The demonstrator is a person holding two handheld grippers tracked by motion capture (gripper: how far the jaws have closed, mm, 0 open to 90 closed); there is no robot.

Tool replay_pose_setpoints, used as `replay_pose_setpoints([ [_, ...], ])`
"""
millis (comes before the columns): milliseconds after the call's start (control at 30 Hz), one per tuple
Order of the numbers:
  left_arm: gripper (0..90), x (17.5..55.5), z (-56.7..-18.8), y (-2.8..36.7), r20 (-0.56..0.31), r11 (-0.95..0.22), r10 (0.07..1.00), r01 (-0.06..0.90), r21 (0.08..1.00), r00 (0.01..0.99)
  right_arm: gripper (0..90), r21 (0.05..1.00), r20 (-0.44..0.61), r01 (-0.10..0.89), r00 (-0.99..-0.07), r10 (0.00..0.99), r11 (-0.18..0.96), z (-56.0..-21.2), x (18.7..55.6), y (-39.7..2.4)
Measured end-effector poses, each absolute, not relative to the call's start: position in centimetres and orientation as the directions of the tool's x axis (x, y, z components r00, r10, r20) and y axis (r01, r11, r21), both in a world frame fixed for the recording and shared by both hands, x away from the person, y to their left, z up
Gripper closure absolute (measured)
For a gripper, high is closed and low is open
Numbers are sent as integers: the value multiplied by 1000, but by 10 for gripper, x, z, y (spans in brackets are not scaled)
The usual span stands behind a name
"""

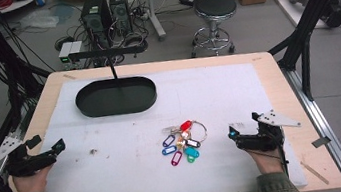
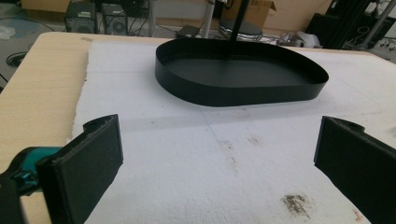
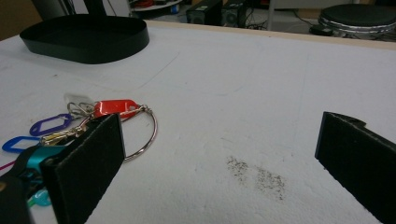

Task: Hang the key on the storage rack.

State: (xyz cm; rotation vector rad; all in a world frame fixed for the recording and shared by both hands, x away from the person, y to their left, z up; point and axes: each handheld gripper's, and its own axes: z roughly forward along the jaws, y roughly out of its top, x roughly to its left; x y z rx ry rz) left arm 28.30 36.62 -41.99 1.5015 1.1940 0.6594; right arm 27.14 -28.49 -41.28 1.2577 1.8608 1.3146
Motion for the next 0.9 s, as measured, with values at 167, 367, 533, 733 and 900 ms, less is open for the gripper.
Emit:
replay_pose_setpoints([
  [167, 17, 283, -420, 366, -180, 54, 919, 339, 939, 351, 5, 913, 83, 393, -447, 891, 113, -412, 273, -277],
  [367, 17, 283, -420, 366, -180, 53, 919, 343, 938, 350, 5, 900, 74, 411, -474, 877, 146, -412, 275, -268],
  [533, 17, 283, -421, 365, -173, 43, 920, 350, 936, 352, 5, 892, 66, 419, -491, 869, 169, -412, 276, -262],
  [733, 17, 283, -421, 365, -168, 36, 921, 354, 935, 351, 5, 884, 57, 425, -512, 857, 196, -412, 278, -254],
  [900, 17, 284, -422, 364, -166, 32, 921, 357, 933, 352, 5, 872, 46, 433, -536, 843, 228, -413, 280, -247],
])
